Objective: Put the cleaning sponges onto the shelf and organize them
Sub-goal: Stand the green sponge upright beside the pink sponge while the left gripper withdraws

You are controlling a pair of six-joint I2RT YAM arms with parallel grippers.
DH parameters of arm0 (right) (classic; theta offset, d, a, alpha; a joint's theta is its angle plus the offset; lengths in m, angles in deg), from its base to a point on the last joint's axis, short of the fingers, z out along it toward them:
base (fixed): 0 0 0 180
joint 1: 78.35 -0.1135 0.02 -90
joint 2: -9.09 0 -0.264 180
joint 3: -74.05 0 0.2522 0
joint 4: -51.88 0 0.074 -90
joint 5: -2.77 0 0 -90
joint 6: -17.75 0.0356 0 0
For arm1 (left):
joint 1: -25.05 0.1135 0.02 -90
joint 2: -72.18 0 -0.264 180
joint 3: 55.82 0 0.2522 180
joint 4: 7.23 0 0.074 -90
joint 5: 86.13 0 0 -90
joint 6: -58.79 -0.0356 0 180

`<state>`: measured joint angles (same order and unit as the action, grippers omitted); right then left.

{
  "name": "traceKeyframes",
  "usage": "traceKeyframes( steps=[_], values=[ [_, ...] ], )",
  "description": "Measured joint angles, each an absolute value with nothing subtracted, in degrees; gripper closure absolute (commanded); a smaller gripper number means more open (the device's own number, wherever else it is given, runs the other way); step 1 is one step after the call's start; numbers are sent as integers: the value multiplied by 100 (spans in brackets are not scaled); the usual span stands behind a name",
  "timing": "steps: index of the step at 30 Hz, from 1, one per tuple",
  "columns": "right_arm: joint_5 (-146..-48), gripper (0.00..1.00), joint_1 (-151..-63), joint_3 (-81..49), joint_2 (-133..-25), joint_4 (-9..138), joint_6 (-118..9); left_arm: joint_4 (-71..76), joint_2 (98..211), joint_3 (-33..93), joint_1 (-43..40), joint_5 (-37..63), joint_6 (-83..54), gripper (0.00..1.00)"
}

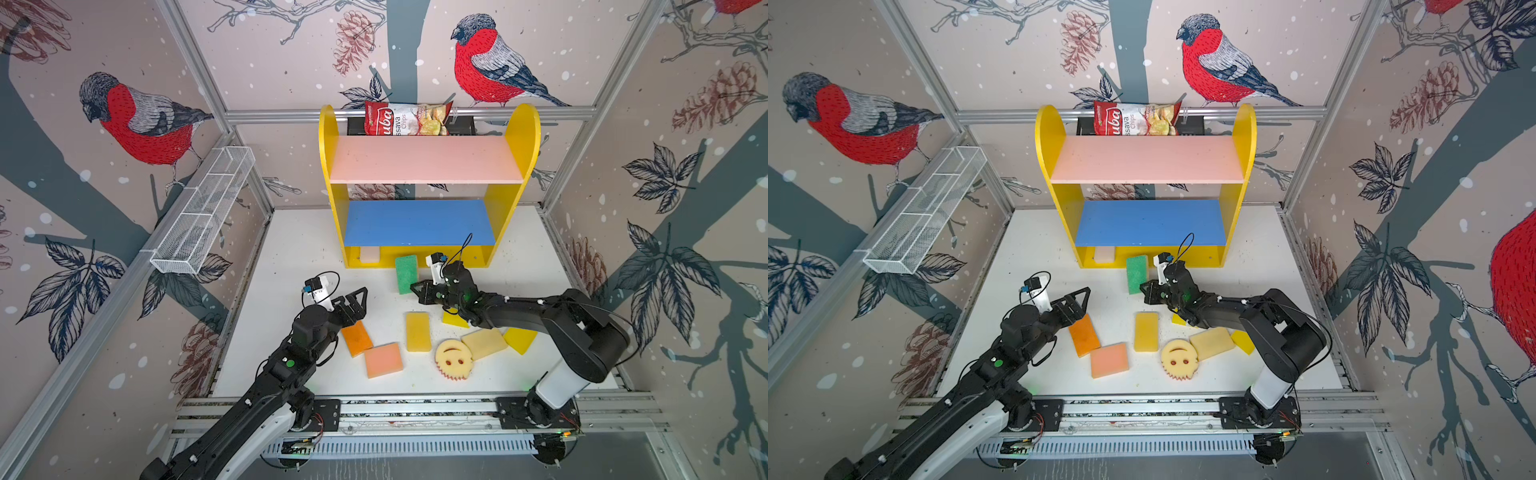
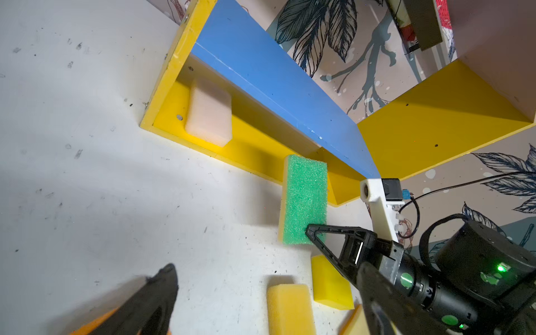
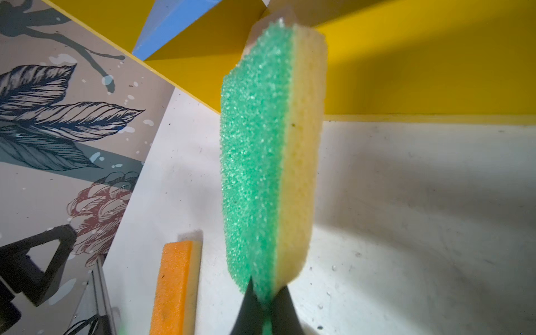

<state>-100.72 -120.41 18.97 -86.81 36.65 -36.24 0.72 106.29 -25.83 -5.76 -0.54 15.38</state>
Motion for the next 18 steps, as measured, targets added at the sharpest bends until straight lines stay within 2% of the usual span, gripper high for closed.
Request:
traceKeyframes(
  steps=[8, 18],
  values=[
    [-10210, 100, -11685, 1685, -9406, 3118, -3580, 158, 10682, -2769, -519, 73, 1661, 5],
    [-10317, 97, -11584, 760, -10427, 2810, -3593, 184, 10876, -2666, -440, 84, 1654, 5]
  ],
)
